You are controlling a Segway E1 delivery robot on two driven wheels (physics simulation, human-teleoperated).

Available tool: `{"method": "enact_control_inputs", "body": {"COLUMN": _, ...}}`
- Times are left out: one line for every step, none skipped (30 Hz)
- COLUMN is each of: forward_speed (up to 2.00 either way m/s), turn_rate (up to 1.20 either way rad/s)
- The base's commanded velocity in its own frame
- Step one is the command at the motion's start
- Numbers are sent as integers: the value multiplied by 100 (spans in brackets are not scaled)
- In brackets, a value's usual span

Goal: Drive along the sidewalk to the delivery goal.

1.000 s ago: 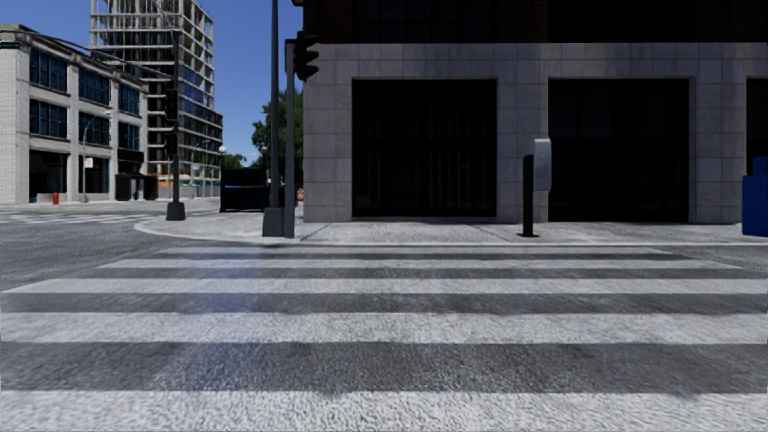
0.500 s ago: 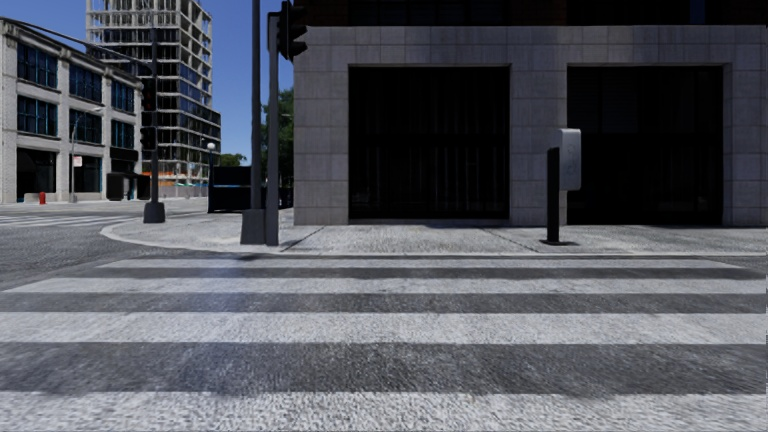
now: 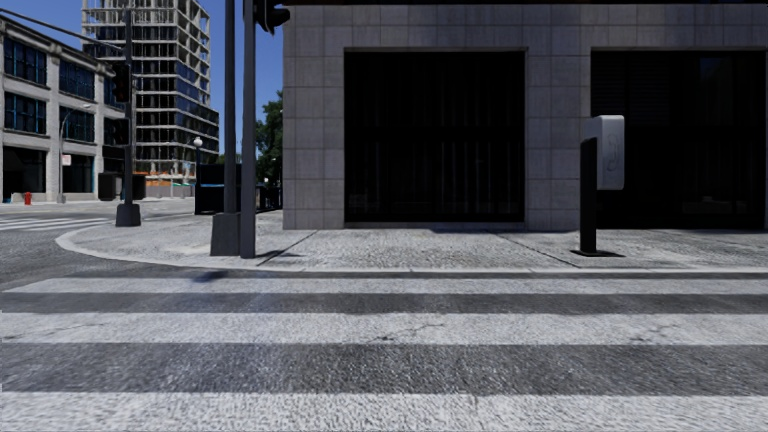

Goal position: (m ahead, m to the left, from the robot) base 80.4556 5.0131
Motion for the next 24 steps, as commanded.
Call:
{"method": "enact_control_inputs", "body": {"forward_speed": 200, "turn_rate": 0}}
{"method": "enact_control_inputs", "body": {"forward_speed": 200, "turn_rate": 0}}
{"method": "enact_control_inputs", "body": {"forward_speed": 200, "turn_rate": 0}}
{"method": "enact_control_inputs", "body": {"forward_speed": 200, "turn_rate": 0}}
{"method": "enact_control_inputs", "body": {"forward_speed": 200, "turn_rate": 0}}
{"method": "enact_control_inputs", "body": {"forward_speed": 200, "turn_rate": 0}}
{"method": "enact_control_inputs", "body": {"forward_speed": 200, "turn_rate": 0}}
{"method": "enact_control_inputs", "body": {"forward_speed": 200, "turn_rate": 0}}
{"method": "enact_control_inputs", "body": {"forward_speed": 200, "turn_rate": 0}}
{"method": "enact_control_inputs", "body": {"forward_speed": 200, "turn_rate": 1}}
{"method": "enact_control_inputs", "body": {"forward_speed": 200, "turn_rate": 5}}
{"method": "enact_control_inputs", "body": {"forward_speed": 200, "turn_rate": 8}}
{"method": "enact_control_inputs", "body": {"forward_speed": 200, "turn_rate": 8}}
{"method": "enact_control_inputs", "body": {"forward_speed": 200, "turn_rate": 11}}
{"method": "enact_control_inputs", "body": {"forward_speed": 200, "turn_rate": 12}}
{"method": "enact_control_inputs", "body": {"forward_speed": 200, "turn_rate": 13}}
{"method": "enact_control_inputs", "body": {"forward_speed": 200, "turn_rate": 13}}
{"method": "enact_control_inputs", "body": {"forward_speed": 200, "turn_rate": 13}}
{"method": "enact_control_inputs", "body": {"forward_speed": 200, "turn_rate": 13}}
{"method": "enact_control_inputs", "body": {"forward_speed": 200, "turn_rate": 13}}
{"method": "enact_control_inputs", "body": {"forward_speed": 200, "turn_rate": 13}}
{"method": "enact_control_inputs", "body": {"forward_speed": 200, "turn_rate": 13}}
{"method": "enact_control_inputs", "body": {"forward_speed": 200, "turn_rate": 13}}
{"method": "enact_control_inputs", "body": {"forward_speed": 200, "turn_rate": 14}}
